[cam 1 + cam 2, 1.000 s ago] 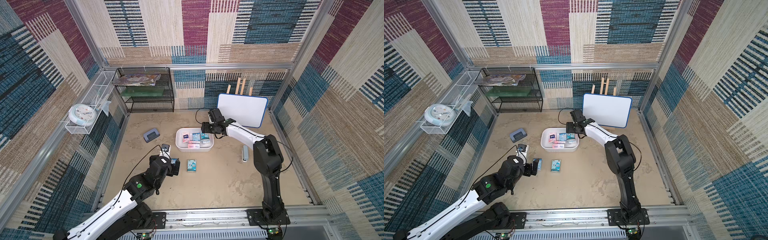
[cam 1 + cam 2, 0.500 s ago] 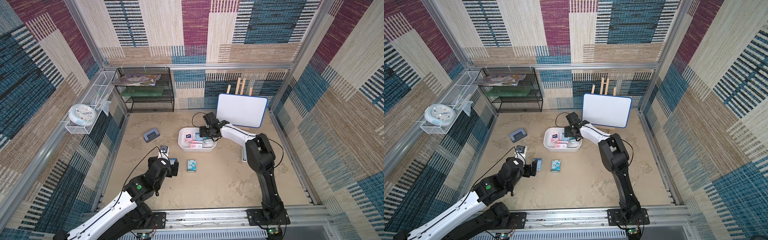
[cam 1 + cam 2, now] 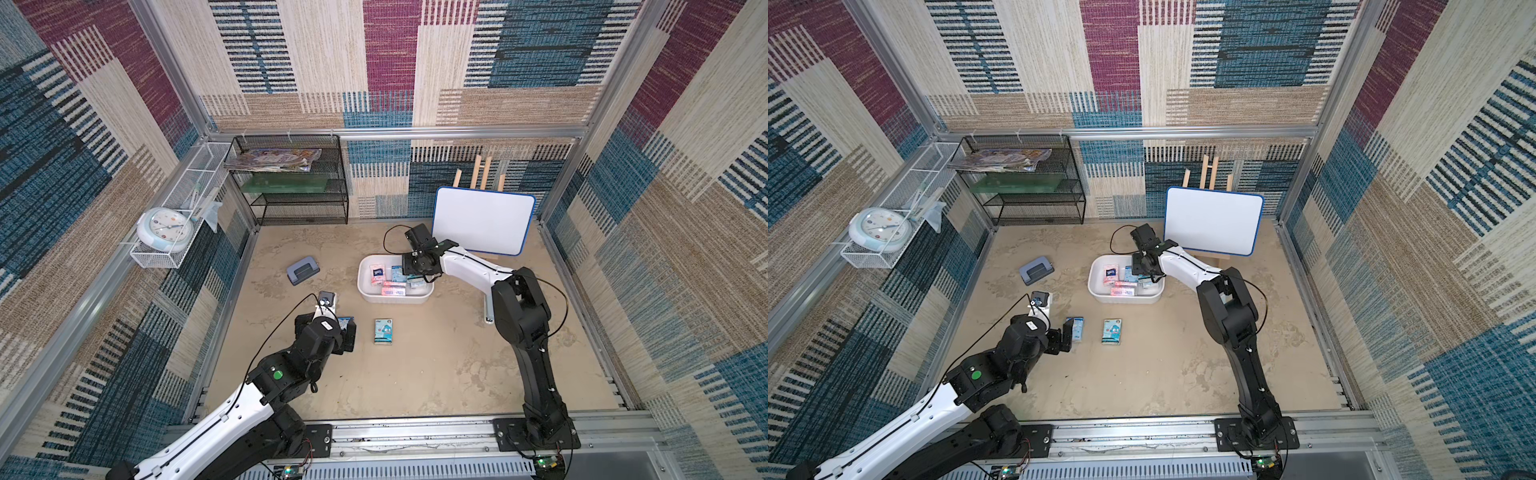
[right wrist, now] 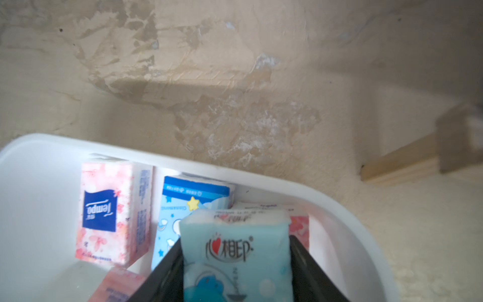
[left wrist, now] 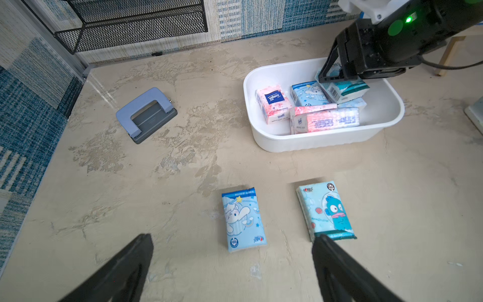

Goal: Take the pocket tissues out of the storage box
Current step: Pick up the pocket tissues from the storage box.

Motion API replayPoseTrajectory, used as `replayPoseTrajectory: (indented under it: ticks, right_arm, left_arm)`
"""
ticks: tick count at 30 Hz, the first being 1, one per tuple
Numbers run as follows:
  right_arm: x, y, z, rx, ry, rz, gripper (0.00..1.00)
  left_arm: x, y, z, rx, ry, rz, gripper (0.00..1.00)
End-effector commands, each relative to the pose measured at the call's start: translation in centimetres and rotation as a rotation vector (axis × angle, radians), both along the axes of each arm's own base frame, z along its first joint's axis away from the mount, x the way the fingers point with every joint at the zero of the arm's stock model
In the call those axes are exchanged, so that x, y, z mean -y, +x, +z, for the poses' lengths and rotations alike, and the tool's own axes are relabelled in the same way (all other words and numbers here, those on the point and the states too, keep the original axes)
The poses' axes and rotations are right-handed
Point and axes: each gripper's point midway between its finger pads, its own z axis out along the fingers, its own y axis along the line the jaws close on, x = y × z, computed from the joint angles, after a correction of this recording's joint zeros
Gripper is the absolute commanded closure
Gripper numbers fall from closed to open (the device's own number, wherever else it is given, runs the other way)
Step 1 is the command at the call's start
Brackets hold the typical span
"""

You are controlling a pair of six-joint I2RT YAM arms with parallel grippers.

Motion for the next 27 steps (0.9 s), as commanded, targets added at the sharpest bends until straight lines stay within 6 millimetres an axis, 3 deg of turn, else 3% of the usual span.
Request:
replayPoseTrajectory:
  ticks: [1,8,15,19,27]
  right_arm:
    - [0.0,0.0,1.8,0.031,0.012,-0.014,0.42]
    - [0.7,-1.2,5.1,0.084,0.048,-0.049,0.44]
    - [2.5,-4.8,7.6,0.106,0.080,-0.099,0.44]
    - [3.2,-7.5,8.1,0.103,0.084,-0.118,0.44]
    - [3.1,-13.5,7.0,0.051,0.133,-0.133,0.44]
  left_arm:
    - [0.0,0.1,0.5,0.016,-0.016,0.008,0.00]
    - [0.3,0.1,0.8,0.030,-0.034,-0.008,0.00]
    - [0.7,0.3,1.1,0.049,-0.048,-0.026,0.00]
    - [0.9,0.5,1.4,0.064,-0.056,-0.029,0.00]
    - [1.1,0.8,1.8,0.093,-0.031,-0.054,0.00]
